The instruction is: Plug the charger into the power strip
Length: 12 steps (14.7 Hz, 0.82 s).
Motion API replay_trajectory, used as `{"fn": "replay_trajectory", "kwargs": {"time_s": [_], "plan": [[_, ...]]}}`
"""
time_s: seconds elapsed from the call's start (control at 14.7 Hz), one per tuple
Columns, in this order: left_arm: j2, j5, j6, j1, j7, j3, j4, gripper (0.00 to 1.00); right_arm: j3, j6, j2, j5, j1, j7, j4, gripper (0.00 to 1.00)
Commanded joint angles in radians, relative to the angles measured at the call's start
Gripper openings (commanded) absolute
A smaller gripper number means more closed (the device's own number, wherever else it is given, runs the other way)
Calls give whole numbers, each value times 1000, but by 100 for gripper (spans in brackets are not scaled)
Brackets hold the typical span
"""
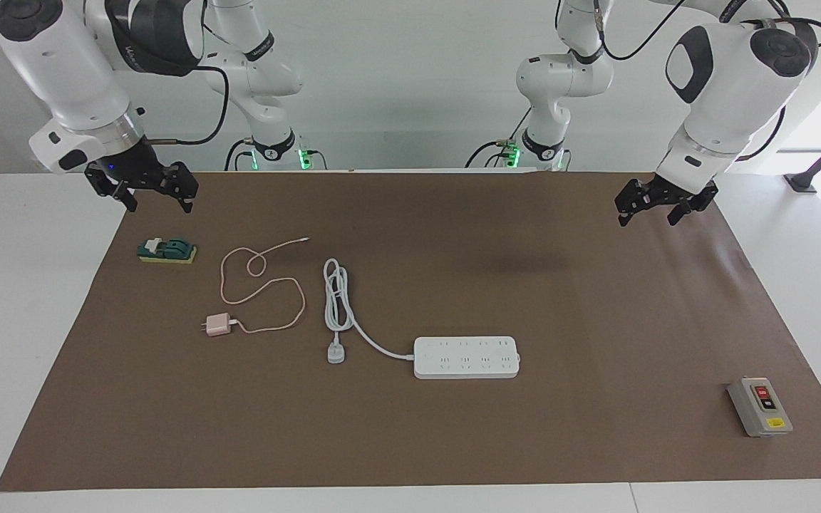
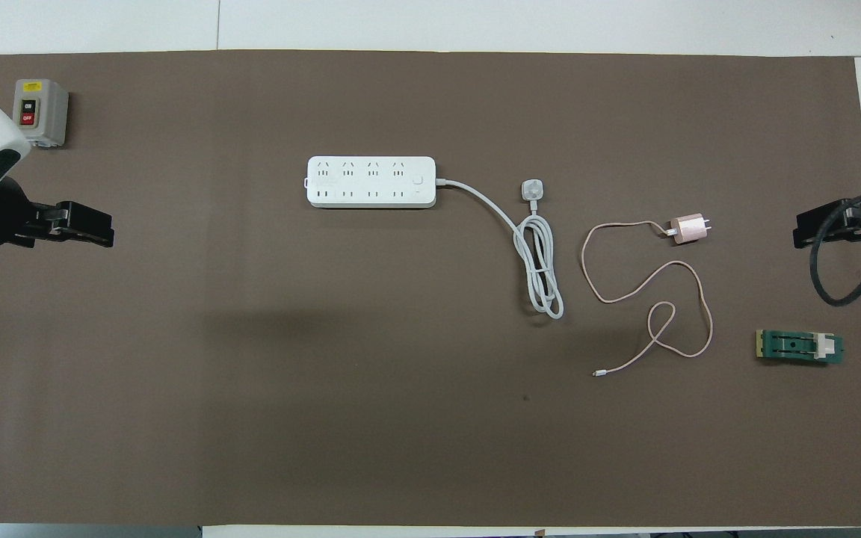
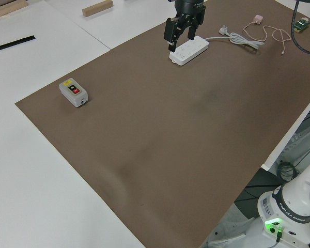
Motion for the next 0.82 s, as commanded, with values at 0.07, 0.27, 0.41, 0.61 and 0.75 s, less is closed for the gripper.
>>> {"fn": "replay_trajectory", "kwargs": {"time_s": [0.07,0.27,0.41,0.61,0.75], "plan": [[30,6,10,5,2,7,-2,100,5,0,-23,6,-15,-18,-30,100],[39,9,9,-11,-15,7,0,100,4,55,-14,27,-58,71,-76,100],[44,9,3,-27,-41,7,-2,100,3,59,51,96,-110,108,-73,100],[44,9,10,-27,-90,7,0,100,3,67,143,182,-157,218,-73,100],[44,8,19,-25,-147,7,9,100,0,70,205,278,-186,314,-69,100]]}}
